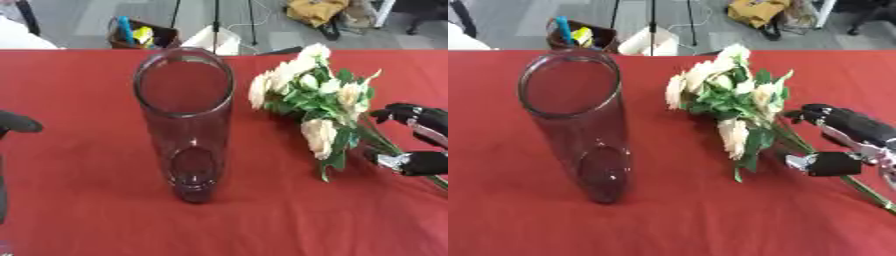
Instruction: Arrange flowers into the vase.
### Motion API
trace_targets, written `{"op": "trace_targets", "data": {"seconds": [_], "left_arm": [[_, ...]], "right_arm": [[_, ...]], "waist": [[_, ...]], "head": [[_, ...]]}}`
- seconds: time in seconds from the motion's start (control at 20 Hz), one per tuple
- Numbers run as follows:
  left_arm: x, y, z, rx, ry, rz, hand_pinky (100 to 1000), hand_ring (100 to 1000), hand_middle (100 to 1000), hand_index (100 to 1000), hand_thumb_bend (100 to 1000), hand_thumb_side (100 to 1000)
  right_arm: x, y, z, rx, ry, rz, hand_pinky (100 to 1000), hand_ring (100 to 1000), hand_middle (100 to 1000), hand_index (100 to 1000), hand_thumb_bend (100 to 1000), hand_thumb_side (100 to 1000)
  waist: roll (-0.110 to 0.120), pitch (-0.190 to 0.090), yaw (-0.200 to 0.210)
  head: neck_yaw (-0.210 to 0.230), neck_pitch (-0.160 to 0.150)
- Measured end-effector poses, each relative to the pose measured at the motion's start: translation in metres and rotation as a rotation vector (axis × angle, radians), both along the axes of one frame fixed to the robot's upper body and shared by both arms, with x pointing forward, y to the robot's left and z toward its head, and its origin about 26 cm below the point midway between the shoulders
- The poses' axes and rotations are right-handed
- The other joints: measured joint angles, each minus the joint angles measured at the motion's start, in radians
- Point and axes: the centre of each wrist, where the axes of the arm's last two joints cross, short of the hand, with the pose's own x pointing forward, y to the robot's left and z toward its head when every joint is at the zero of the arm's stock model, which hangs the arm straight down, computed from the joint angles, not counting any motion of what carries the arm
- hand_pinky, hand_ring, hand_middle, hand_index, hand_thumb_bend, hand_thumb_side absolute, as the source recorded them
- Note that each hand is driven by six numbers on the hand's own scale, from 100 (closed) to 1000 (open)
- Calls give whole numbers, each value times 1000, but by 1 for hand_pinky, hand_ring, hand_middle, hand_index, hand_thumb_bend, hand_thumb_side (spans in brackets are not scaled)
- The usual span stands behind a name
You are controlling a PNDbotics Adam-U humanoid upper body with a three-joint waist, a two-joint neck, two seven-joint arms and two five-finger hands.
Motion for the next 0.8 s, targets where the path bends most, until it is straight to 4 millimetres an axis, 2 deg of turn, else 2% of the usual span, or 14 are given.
{"op": "trace_targets", "data": {"seconds": [0.45, 0.8], "left_arm": [[0, 0, 0, 6, -3, 0, 520, 501, 717, 778, 100, 991], [0, 0, 0, 11, -2, 2, 519, 501, 711, 776, 100, 990]], "right_arm": [[5, -9, -9, 16, -42, -92, 884, 1000, 791, 960, 334, 835], [4, -5, -12, -1, 2, -67, 887, 1000, 785, 961, 343, 805]], "waist": [[1, 6, -6], [4, 7, -5]], "head": [[-15, -6], [-16, -6]]}}
